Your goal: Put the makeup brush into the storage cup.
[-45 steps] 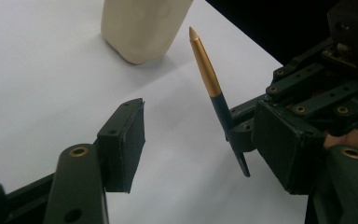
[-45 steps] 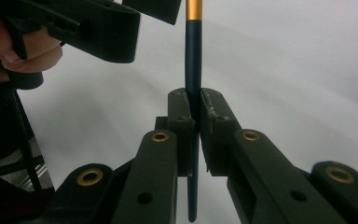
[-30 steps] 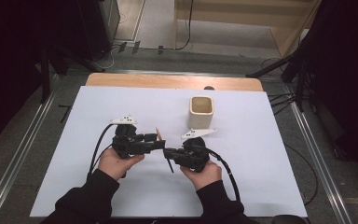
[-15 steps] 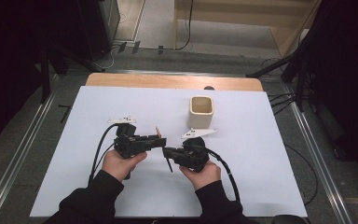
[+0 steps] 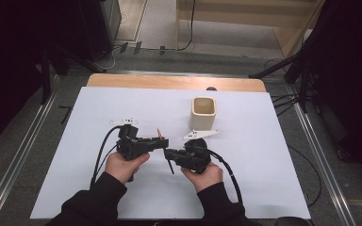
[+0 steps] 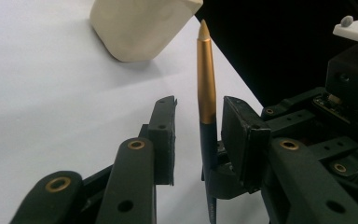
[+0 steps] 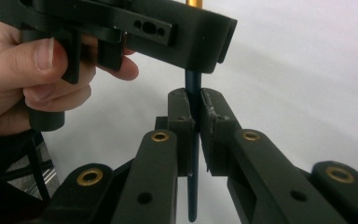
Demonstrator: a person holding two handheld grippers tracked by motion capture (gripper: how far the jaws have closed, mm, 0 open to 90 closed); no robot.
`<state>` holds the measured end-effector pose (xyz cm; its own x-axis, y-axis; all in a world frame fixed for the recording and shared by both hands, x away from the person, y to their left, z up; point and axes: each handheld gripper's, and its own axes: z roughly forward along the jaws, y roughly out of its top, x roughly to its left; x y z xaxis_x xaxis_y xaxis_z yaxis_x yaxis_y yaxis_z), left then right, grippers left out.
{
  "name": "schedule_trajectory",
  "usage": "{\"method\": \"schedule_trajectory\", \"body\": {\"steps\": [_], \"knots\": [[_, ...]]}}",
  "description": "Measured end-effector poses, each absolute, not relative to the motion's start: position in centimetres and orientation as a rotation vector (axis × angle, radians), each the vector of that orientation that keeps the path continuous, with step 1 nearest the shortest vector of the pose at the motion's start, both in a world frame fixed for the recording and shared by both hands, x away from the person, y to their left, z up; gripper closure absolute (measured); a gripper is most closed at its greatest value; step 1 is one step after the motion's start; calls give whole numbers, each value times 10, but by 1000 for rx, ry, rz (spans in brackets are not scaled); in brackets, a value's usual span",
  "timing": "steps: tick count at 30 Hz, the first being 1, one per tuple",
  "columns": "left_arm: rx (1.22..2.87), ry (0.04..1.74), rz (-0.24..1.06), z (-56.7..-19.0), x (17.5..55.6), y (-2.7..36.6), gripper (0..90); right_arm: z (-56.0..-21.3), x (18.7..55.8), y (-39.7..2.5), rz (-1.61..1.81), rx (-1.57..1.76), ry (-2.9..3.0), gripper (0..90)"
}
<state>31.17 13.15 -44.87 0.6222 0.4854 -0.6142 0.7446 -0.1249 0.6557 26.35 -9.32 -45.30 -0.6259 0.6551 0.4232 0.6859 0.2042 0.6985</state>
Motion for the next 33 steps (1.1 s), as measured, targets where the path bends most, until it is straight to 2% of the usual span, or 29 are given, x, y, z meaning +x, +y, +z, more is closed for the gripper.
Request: {"method": "schedule_trajectory", "body": {"steps": [14, 22, 31, 33], "knots": [[1765, 1006, -317, -450, 311, 130, 726, -453, 263, -93, -1424, -1339, -2409, 844], [1775, 999, -338, -451, 311, 129, 827, -454, 263, -92, -1412, -1334, -2419, 844], [1771, 1012, -351, -451, 311, 130, 833, -455, 263, -91, -1408, -1336, -2410, 834], [1774, 1012, -353, -451, 312, 131, 833, -455, 263, -91, -1411, -1335, -2420, 778]]}}
